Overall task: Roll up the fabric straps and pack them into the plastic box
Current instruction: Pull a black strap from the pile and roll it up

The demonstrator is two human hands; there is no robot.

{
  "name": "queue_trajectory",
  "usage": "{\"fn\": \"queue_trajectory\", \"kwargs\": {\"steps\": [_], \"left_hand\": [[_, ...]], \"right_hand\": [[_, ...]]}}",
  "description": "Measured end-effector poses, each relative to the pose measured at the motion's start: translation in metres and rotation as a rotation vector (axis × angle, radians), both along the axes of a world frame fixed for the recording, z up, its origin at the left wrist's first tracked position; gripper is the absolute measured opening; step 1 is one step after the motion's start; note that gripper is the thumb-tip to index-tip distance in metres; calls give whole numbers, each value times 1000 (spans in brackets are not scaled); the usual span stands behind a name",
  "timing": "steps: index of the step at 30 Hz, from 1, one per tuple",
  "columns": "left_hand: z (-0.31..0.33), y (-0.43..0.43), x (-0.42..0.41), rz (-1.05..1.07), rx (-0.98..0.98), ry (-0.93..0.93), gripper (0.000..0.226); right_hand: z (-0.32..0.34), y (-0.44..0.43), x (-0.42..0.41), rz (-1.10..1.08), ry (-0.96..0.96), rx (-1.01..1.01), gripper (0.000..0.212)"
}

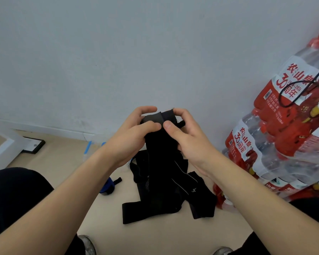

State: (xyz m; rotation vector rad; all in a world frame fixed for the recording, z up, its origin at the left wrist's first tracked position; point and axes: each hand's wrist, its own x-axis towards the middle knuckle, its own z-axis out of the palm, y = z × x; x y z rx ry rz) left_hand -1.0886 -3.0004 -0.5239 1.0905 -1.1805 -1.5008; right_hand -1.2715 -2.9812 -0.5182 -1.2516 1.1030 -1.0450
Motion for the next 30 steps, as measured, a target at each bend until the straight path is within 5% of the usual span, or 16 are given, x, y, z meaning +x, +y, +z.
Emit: {"fn": "queue_trajectory", "kwargs": {"steps": [5,11,14,19,28,30], "left_hand": [[-2,3,-8,-28,23,14,54],[-5,3,-4,-59,24,-67,55],[-5,0,-2,-37,-48,-144,50],[-2,-8,3,3,-71,-57,34],[-15,-17,20,203,-218,-365,22],[-19,-18,23,199,-232,-435,23]], "right_hand": [[-8,3,5,-60,524,-265,55],[-16,11,6,36,751,-258,89],[-12,3,0,99,659,-142,95],[-11,-1,-2,18,202,135,102],[-7,4,-5,92,204,344,79],[-5,6,-8,150,111,375,59]]}}
